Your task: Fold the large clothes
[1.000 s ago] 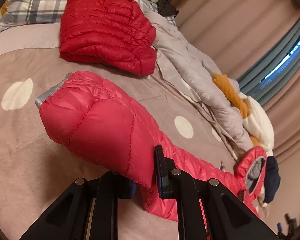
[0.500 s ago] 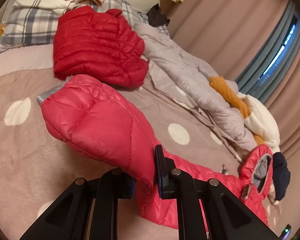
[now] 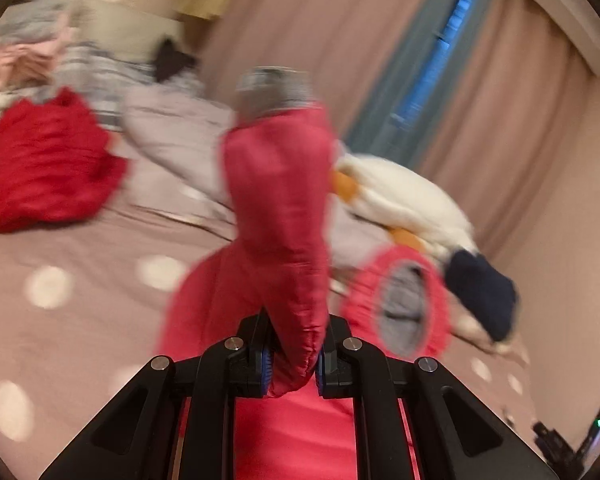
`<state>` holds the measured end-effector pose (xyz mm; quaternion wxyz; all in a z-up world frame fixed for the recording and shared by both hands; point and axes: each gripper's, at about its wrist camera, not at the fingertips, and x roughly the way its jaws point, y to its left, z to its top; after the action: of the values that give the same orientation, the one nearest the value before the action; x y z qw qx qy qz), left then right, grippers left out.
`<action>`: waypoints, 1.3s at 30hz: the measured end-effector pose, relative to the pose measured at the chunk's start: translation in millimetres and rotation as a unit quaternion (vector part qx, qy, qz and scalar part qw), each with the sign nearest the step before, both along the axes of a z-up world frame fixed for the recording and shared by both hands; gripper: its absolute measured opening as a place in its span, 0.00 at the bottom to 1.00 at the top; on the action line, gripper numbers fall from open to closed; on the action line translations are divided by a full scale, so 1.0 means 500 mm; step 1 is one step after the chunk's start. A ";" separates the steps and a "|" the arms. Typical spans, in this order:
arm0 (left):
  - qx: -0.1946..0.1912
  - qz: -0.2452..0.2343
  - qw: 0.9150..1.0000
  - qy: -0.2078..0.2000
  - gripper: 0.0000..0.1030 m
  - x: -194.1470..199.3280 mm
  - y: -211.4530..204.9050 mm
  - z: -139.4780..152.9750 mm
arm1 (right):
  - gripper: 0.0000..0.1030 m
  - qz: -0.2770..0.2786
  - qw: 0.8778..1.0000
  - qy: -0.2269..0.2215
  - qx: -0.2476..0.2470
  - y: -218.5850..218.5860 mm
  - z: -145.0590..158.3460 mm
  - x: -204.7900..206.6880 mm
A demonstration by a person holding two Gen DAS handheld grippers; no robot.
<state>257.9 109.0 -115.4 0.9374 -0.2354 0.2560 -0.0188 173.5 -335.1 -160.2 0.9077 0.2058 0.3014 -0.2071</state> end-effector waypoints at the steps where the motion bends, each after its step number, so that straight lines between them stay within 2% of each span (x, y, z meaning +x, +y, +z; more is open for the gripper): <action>1: -0.002 -0.026 1.000 0.003 0.11 0.006 -0.043 -0.001 | 0.48 -0.004 1.000 -0.003 0.006 -0.009 0.007 -0.018; 4: 0.012 -0.091 0.995 0.028 0.11 0.023 -0.170 -0.029 | 0.48 -0.018 1.000 -0.006 0.000 -0.024 0.019 -0.059; 6: 0.012 -0.118 0.992 0.051 0.11 0.027 -0.219 -0.056 | 0.48 -0.023 1.000 -0.004 -0.013 -0.029 0.025 -0.080; 7: 0.015 -0.129 0.989 0.072 0.15 0.031 -0.247 -0.076 | 0.48 -0.023 1.000 -0.002 -0.015 -0.032 0.026 -0.084; 9: 0.009 -0.140 0.984 0.113 0.31 0.037 -0.277 -0.112 | 0.49 -0.023 1.000 0.002 -0.016 -0.039 0.029 -0.097; 10: -0.008 -0.142 0.981 0.133 0.42 0.040 -0.283 -0.130 | 0.49 -0.024 1.000 0.005 -0.016 -0.043 0.029 -0.104; 11: -0.029 -0.141 0.978 0.149 0.47 0.040 -0.283 -0.145 | 0.49 -0.025 1.000 0.006 -0.014 -0.046 0.029 -0.109; 13: -0.050 -0.135 0.977 0.159 0.50 0.033 -0.275 -0.157 | 0.50 -0.024 1.000 0.003 -0.011 -0.048 0.030 -0.117; 16: -0.048 -0.115 0.982 0.140 0.61 0.012 -0.272 -0.136 | 0.53 -0.019 1.000 0.008 -0.009 -0.041 0.025 -0.113; 18: -0.038 -0.104 0.987 0.119 0.62 -0.003 -0.276 -0.109 | 0.54 -0.008 1.000 0.010 -0.004 -0.028 0.024 -0.105; 21: -0.014 -0.081 0.993 0.080 0.66 -0.028 -0.268 -0.076 | 0.57 0.007 1.000 0.006 -0.002 -0.005 0.026 -0.094; 24: -0.014 -0.042 0.997 0.067 0.68 -0.039 -0.227 -0.058 | 0.59 0.026 1.000 0.010 -0.010 0.031 0.026 -0.073; 29: 0.000 0.020 0.998 0.061 0.69 -0.048 -0.140 -0.061 | 0.61 0.058 0.998 0.016 0.002 0.095 0.012 -0.021; 34: -0.010 0.081 0.995 0.063 0.69 -0.051 -0.040 -0.086 | 0.67 0.100 0.995 0.028 0.010 0.186 -0.016 0.066; 36: -0.015 0.098 0.993 0.069 0.69 -0.051 0.002 -0.097 | 0.79 0.130 0.990 0.031 0.036 0.228 -0.037 0.117; 39: -0.014 0.118 0.990 0.077 0.69 -0.051 0.045 -0.107 | 0.89 0.158 0.984 0.048 0.066 0.283 -0.084 0.189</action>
<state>232.6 131.7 -169.1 0.9071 -0.2776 0.2977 0.1069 267.8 -193.6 -202.2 0.8980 0.2047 0.3863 -0.0501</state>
